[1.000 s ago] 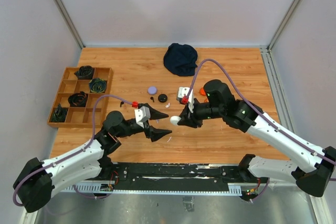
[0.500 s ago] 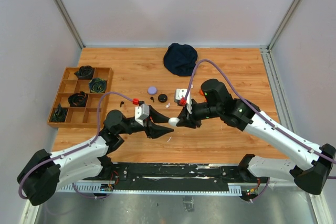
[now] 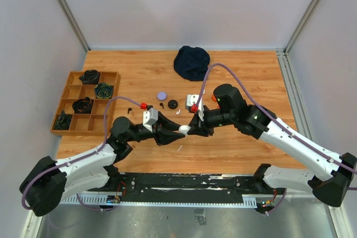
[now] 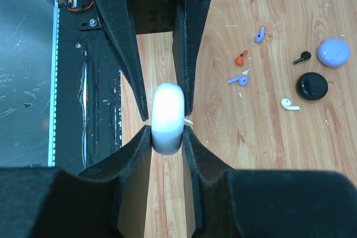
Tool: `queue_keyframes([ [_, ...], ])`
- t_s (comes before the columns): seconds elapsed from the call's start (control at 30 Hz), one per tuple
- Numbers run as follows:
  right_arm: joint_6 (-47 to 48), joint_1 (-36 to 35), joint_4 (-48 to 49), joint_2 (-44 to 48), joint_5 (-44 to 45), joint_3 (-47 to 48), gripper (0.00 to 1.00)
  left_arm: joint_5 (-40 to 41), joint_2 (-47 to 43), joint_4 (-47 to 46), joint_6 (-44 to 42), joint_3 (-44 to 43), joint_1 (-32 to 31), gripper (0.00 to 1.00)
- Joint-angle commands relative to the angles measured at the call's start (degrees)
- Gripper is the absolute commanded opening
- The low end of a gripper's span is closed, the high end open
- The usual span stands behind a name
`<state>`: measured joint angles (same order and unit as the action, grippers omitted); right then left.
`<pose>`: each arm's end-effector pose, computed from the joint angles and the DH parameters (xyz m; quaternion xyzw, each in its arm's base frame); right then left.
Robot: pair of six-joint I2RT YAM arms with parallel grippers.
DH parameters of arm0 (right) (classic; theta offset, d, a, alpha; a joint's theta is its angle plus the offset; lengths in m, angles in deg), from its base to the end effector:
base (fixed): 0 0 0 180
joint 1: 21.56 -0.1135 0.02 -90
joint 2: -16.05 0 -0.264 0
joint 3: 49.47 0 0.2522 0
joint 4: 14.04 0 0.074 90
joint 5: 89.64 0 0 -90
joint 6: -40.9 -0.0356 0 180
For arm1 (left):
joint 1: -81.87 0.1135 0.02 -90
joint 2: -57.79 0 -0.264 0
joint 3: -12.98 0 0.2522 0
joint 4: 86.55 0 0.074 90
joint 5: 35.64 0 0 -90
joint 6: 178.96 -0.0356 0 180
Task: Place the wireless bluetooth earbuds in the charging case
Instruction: Pick up the charging case at the center of the board.
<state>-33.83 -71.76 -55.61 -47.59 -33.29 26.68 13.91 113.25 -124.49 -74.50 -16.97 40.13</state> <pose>0.1382 0.1967 0.3543 -0.5696 0.6146 0.3836 0.3881 0.1314 -0.1482 0.2441 0.4005 0.5077 -0.5355 0.5432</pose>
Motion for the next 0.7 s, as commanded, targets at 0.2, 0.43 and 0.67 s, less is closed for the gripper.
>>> queue_keyframes([
  [0.2,1.0,0.0,0.3,-0.8,-0.6,2.0,0.10,-2.0,1.4,-4.4,1.4,-0.6,0.3,0.39],
  [0.43,1.1,-0.1,0.3,-0.7,-0.6,2.4,0.11,-2.8,1.9,-5.0,1.7,-0.3,0.3,0.22],
  [0.67,0.9,-0.2,1.4,0.5,0.3,1.9,0.38,-0.8,0.1,-7.7,1.5,2.0,0.3,0.00],
])
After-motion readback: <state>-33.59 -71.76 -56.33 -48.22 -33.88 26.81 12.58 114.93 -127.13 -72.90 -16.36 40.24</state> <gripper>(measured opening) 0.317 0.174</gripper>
